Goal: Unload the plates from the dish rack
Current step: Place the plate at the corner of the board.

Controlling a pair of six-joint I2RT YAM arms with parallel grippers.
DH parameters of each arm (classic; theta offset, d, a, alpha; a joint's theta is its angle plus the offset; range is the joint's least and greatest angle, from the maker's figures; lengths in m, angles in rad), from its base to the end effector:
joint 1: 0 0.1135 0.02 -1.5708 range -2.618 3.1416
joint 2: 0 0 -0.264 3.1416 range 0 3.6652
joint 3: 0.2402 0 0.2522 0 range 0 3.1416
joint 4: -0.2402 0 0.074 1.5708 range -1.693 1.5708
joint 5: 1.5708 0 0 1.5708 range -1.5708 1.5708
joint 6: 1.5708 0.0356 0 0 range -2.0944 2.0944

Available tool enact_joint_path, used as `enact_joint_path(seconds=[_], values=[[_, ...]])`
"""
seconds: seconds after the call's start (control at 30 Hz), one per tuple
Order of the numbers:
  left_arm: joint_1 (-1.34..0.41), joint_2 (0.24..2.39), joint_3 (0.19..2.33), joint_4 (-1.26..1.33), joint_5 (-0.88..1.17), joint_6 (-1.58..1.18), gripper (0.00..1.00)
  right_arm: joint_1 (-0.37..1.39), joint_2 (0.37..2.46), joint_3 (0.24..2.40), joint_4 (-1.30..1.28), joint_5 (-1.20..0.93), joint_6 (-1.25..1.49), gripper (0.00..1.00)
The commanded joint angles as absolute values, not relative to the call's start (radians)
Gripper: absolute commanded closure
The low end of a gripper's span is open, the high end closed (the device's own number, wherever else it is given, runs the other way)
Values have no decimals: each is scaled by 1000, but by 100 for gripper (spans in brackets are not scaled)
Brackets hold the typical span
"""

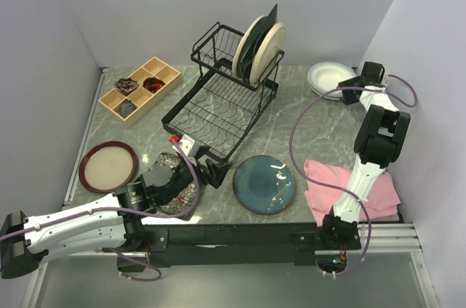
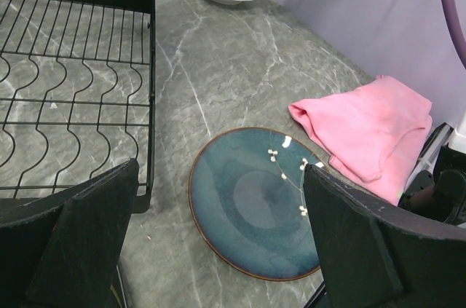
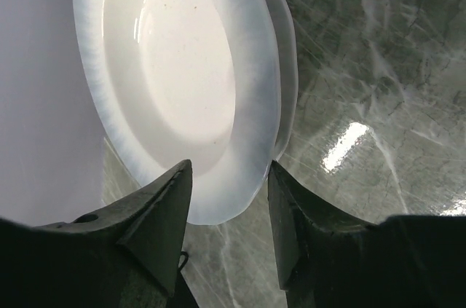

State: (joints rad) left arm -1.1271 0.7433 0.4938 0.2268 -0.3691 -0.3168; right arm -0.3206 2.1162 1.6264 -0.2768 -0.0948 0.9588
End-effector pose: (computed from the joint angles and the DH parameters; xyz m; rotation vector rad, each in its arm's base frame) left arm 0.0910 -0.1616 0.2874 0.3687 1.6132 -0.8236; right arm 0.4568 -0.1481 0.2010 1.3779 1.9319 0.4234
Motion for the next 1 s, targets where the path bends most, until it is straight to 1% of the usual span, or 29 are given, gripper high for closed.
enact_joint_path(seconds=[0.0,0.13,0.2,0.33,0.43,0.47,0.53,0.7,0.8,0.97], values=[[-1131,742,491,264,-394,-313,0,-322,2032,1626,-252,-98,942,48],[-1131,747,491,262,-397,-313,1,-322,2034,1637,-264,-97,922,51],[-1131,744,491,264,-394,-314,1,-324,2036,1638,-278,-100,922,56],[-1129,741,486,272,-391,-314,0,-321,2014,1595,-265,-118,943,57],[-1131,742,489,265,-399,-314,1,-316,1999,1606,-307,-95,930,53],[-1131,744,489,265,-400,-314,1,-314,1991,1608,-314,-89,927,50],[-1131,742,488,265,-405,-314,1,-314,1965,1595,-333,-77,922,47],[-1131,733,483,268,-411,-319,1,-307,1884,1507,-290,-107,894,48],[-1129,721,474,282,-403,-325,1,-266,1836,1471,-282,-141,864,48],[-1129,692,448,308,-449,-356,1,-195,1726,1382,-264,-175,818,39]])
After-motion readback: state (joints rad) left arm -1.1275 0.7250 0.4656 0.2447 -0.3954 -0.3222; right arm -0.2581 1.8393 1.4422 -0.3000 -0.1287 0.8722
